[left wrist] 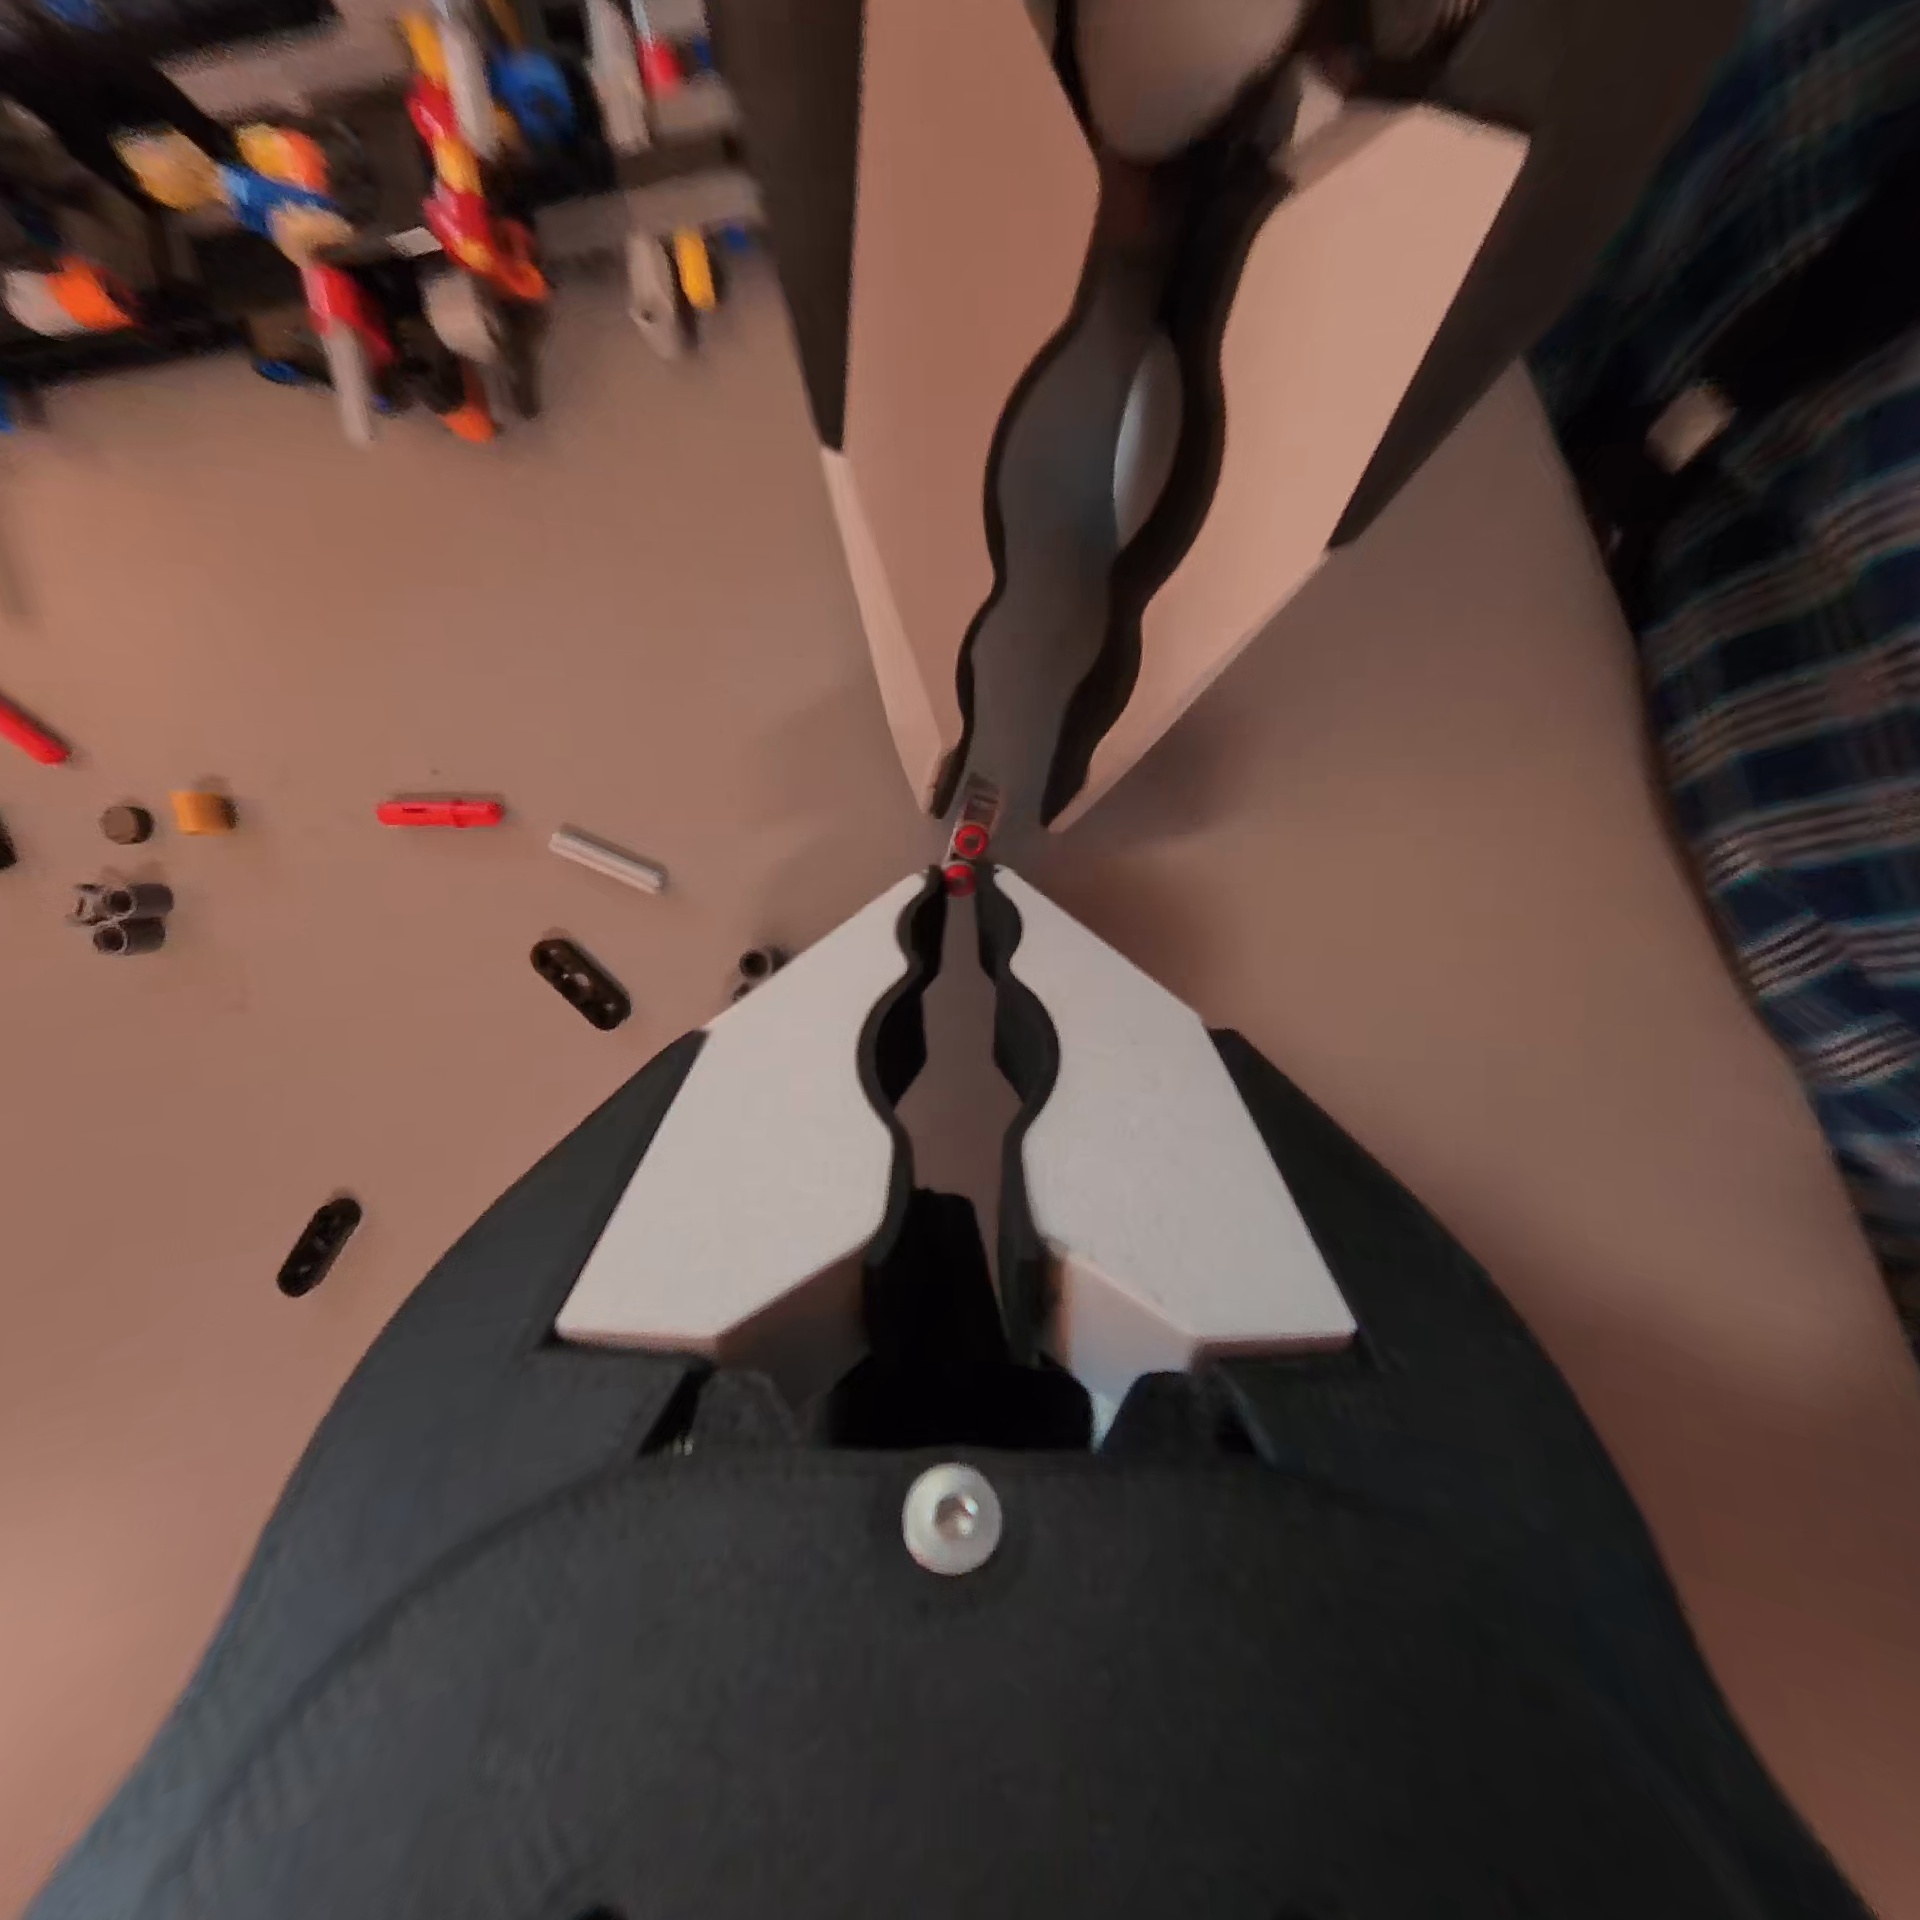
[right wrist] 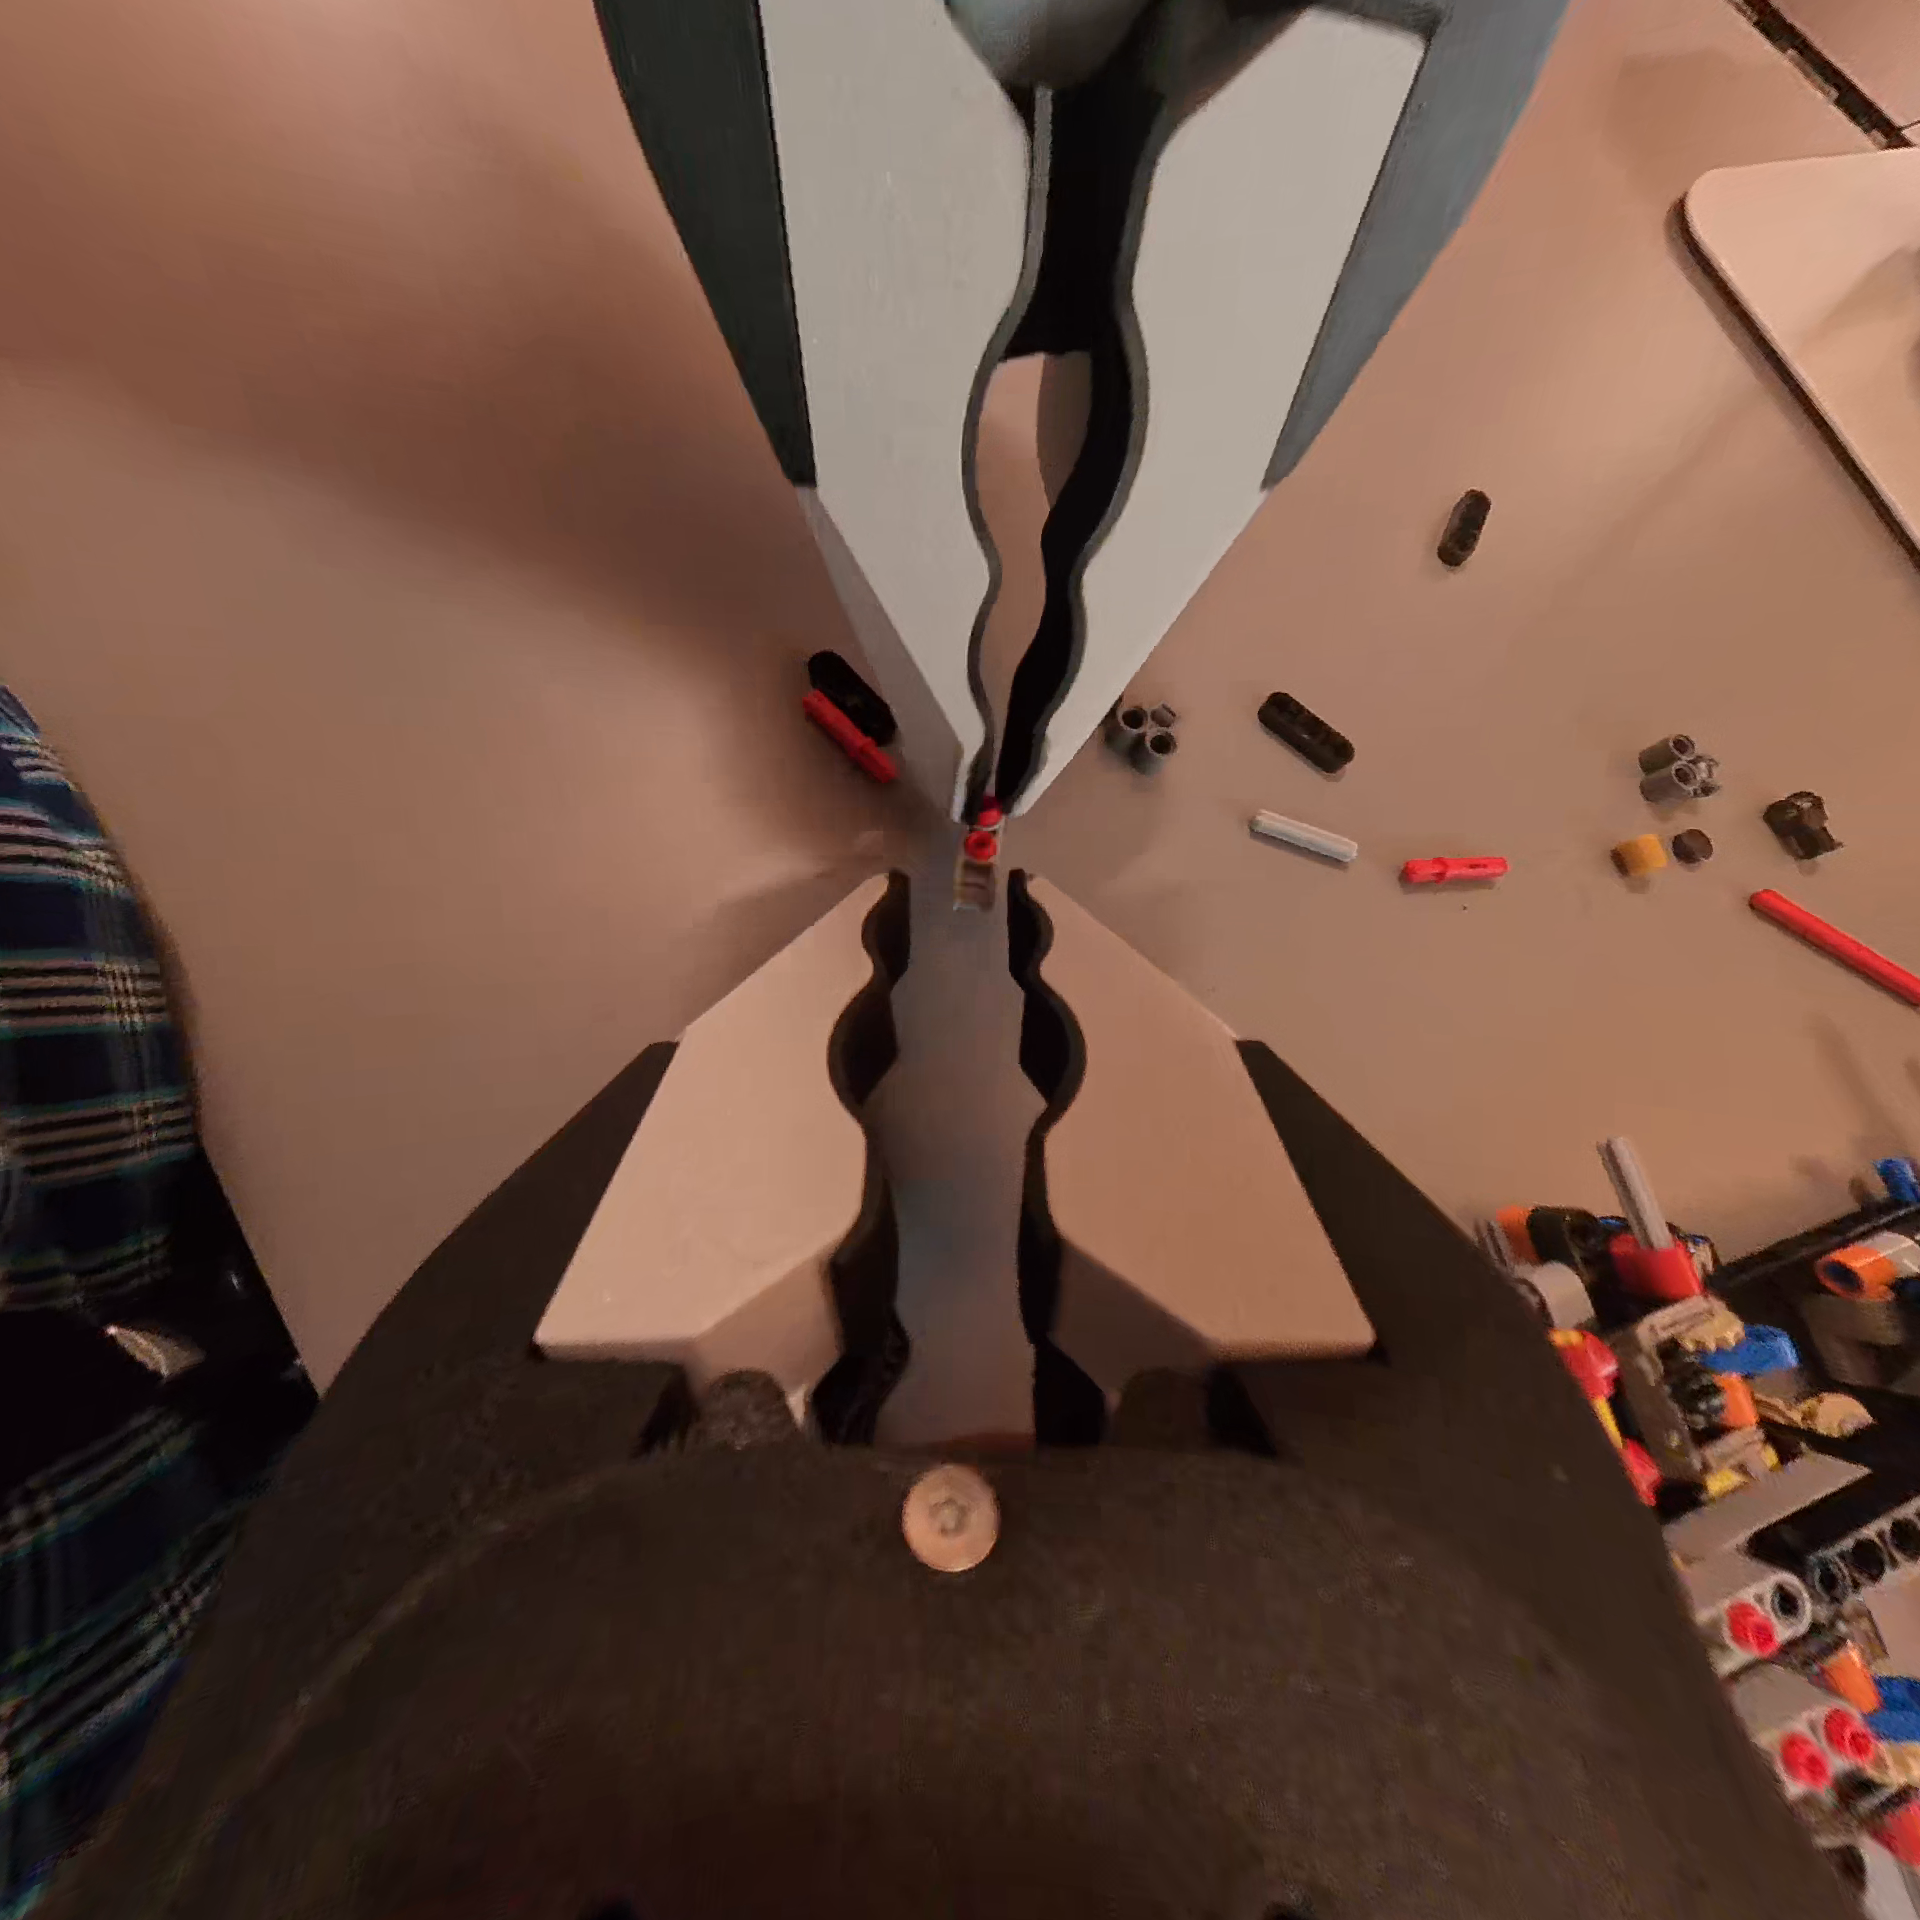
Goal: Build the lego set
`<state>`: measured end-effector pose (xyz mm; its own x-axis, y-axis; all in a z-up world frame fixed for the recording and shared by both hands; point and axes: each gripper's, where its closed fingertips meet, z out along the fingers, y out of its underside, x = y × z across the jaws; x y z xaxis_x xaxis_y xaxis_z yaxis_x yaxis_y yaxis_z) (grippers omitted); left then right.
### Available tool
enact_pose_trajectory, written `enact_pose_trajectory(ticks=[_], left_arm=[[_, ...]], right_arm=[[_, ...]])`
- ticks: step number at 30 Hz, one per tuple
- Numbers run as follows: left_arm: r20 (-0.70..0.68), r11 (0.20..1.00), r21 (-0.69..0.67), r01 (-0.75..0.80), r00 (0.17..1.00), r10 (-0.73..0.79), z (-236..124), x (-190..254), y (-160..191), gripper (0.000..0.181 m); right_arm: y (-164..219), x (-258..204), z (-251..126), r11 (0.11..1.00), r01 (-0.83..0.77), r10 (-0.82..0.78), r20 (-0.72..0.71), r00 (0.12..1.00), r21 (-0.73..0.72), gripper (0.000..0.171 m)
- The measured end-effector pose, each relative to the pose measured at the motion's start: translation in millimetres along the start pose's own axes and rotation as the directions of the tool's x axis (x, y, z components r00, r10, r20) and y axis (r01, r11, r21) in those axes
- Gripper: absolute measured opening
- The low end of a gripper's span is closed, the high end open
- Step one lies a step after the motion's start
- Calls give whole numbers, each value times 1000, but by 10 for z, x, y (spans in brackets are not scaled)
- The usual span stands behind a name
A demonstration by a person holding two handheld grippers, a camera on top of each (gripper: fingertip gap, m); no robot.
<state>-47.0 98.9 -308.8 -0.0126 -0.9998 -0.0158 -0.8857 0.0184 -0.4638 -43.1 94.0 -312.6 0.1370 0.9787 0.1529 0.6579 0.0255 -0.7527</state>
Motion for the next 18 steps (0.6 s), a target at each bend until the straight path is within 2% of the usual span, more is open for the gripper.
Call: enact_pose_trajectory(ticks=[3,11,15,18], left_arm=[[24,999,37,12,1000,-13,-25,14,-44,14],[90,997,52,-54,995,49,82,0,-98,22],[151,997,44,-68,987,61,129,-114,-136,20],[153,997,24,-78,985,73,189,-103,-109,10]], right_arm=[[28,-14,-83,1000,10,-10,-17,1000,5,21],[97,22,-370,999,-51,51,-55,997,-2,22],[199,42,-446,997,-65,63,-82,995,-30,22],[235,45,-517,996,-89,85,-93,992,-30,22]])
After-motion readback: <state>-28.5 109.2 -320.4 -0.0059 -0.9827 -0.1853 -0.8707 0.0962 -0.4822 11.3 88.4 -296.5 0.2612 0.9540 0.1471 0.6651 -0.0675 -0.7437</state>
